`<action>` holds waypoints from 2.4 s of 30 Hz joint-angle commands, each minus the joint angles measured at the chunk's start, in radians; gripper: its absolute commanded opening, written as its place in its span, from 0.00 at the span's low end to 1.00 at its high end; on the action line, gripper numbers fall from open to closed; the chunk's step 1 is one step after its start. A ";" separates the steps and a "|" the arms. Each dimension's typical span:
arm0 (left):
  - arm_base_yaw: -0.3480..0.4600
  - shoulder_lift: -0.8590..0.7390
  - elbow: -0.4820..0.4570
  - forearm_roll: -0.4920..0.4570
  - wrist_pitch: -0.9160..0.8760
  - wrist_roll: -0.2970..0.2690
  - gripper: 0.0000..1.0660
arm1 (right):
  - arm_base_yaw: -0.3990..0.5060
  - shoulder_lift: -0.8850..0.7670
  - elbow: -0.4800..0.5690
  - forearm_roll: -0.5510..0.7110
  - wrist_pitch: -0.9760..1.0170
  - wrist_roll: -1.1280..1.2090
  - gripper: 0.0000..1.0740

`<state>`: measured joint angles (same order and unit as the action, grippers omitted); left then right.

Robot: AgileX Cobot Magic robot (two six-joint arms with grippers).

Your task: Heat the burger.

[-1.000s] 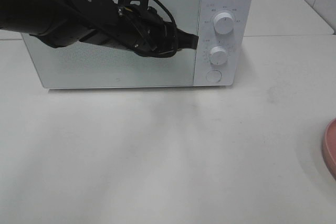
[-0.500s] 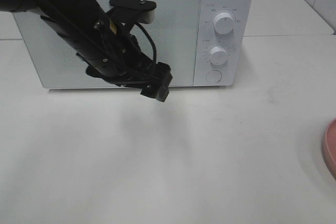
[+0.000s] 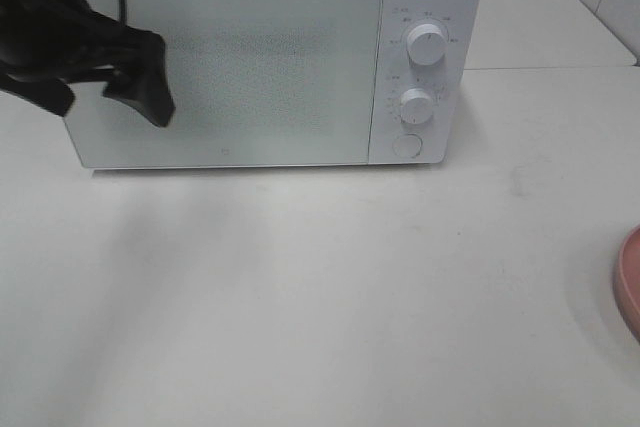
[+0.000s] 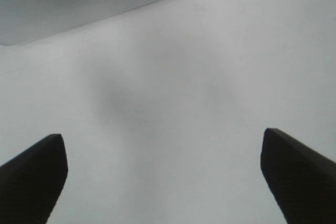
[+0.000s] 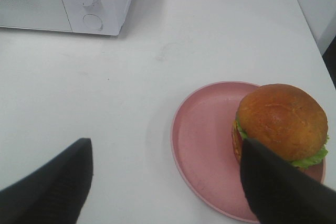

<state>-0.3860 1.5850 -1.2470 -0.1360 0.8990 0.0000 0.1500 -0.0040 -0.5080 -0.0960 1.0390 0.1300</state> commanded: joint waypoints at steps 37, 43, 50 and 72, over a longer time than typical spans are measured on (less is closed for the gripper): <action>0.389 -1.144 0.654 0.115 0.103 -0.009 0.86 | -0.007 -0.026 0.003 0.002 -0.002 -0.012 0.70; 0.389 -1.348 0.705 0.115 0.109 0.028 0.86 | -0.007 -0.026 0.003 0.002 -0.002 -0.015 0.70; 0.389 -1.545 0.748 0.115 0.138 0.102 0.86 | -0.007 -0.026 0.003 0.002 -0.002 -0.014 0.70; 0.389 -1.616 0.748 0.105 0.137 0.074 0.85 | -0.007 -0.021 0.003 0.002 -0.002 -0.014 0.70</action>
<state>0.0010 -0.0050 -0.5000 -0.0240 1.0370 0.0830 0.1500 -0.0040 -0.5080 -0.0960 1.0390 0.1290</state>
